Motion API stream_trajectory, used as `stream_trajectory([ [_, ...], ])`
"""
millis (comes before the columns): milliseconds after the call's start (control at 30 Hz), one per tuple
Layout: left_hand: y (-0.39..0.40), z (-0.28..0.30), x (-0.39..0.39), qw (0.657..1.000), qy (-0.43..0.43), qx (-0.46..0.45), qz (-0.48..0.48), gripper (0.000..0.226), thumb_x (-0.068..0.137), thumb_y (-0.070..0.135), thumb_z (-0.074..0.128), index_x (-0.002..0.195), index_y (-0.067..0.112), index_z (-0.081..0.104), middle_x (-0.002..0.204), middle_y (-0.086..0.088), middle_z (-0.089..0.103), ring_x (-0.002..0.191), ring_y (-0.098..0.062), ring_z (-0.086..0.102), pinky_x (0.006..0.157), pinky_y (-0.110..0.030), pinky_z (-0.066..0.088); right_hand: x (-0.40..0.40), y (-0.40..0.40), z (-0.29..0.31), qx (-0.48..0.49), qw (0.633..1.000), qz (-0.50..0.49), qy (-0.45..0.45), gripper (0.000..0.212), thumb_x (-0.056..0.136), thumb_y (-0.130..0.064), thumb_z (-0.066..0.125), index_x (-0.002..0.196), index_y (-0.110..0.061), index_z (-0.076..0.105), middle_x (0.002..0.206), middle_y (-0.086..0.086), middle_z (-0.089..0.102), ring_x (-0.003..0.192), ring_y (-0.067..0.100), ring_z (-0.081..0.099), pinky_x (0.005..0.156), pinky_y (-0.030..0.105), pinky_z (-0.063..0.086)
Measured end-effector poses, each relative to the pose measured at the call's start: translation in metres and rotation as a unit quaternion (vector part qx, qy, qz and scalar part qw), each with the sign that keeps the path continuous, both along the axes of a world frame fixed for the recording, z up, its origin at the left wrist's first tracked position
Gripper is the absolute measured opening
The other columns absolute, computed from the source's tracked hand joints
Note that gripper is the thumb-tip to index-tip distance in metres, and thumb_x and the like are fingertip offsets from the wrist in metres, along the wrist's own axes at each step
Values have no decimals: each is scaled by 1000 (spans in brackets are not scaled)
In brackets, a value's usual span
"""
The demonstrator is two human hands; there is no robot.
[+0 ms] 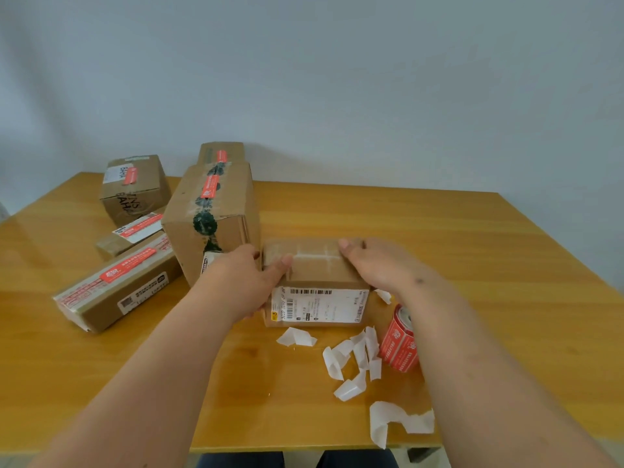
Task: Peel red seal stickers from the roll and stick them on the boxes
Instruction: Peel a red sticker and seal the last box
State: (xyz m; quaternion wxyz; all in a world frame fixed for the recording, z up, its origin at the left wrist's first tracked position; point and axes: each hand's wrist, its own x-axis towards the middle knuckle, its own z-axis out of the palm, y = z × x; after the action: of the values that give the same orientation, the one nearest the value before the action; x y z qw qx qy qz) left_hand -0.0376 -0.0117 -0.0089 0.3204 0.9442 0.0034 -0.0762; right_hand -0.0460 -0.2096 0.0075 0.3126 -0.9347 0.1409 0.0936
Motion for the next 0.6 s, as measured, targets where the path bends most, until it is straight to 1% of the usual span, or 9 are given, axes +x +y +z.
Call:
stream_trajectory([
  [100,-1,-3,1,995,-67,69,11,63,89,64,48,132,18,44,106,0,60,88,-17,59,68,-31,52,-1,-4,3,-4,1000,1,-25,60,99,-54,29,146,-17,35,147,7,42,126,27,47,93,35,37],
  [200,-6,3,-7,981,-187,49,-1,52,91,52,53,133,22,47,126,0,50,112,-20,49,89,-34,45,-15,-21,15,14,998,3,-67,49,100,-48,34,143,-24,40,144,0,46,122,21,49,95,34,39],
  [233,-11,7,-11,974,-223,28,-16,47,92,48,55,132,23,49,125,3,50,112,-18,49,91,-32,44,-23,-28,19,18,997,5,-81,44,100,-45,38,139,-25,44,139,-3,49,116,18,51,93,31,39],
  [267,-16,11,-16,968,-250,4,-34,42,93,43,55,130,24,52,120,6,50,107,-14,49,88,-29,42,-32,-35,21,22,995,7,-95,39,100,-41,43,135,-27,48,134,-6,52,109,13,52,91,29,40],
  [333,-30,19,-27,956,-284,-31,-70,32,93,36,57,123,26,57,107,13,49,91,-7,48,78,-22,39,-51,-49,21,35,992,14,-117,25,98,-28,51,122,-29,57,125,-11,57,108,7,53,88,24,43],
  [367,-37,21,-32,951,-292,-42,-88,28,93,35,57,120,27,59,101,15,48,85,-4,47,72,-19,38,-60,-55,19,42,992,18,-121,21,96,-20,54,112,-30,61,119,-13,59,109,6,54,85,22,44],
  [433,-51,21,-44,948,-287,-64,-121,20,94,33,57,113,30,60,93,20,47,79,-1,49,66,-15,37,-78,-63,14,55,991,26,-121,23,90,-12,59,98,-34,62,110,-16,59,106,2,54,83,23,44],
  [533,-71,8,-59,950,-243,-100,-169,18,93,32,60,111,33,61,94,19,51,81,2,50,66,-13,38,-98,-76,5,52,991,38,-117,25,85,-11,63,90,-35,62,109,-16,57,106,-1,51,80,23,41],
  [600,-83,-3,-69,949,-212,-105,-209,21,91,36,62,112,34,60,98,20,51,85,2,49,71,-14,38,-106,-84,-1,38,992,46,-112,34,86,-4,56,88,-37,61,111,-14,55,105,-4,50,77,19,39],
])
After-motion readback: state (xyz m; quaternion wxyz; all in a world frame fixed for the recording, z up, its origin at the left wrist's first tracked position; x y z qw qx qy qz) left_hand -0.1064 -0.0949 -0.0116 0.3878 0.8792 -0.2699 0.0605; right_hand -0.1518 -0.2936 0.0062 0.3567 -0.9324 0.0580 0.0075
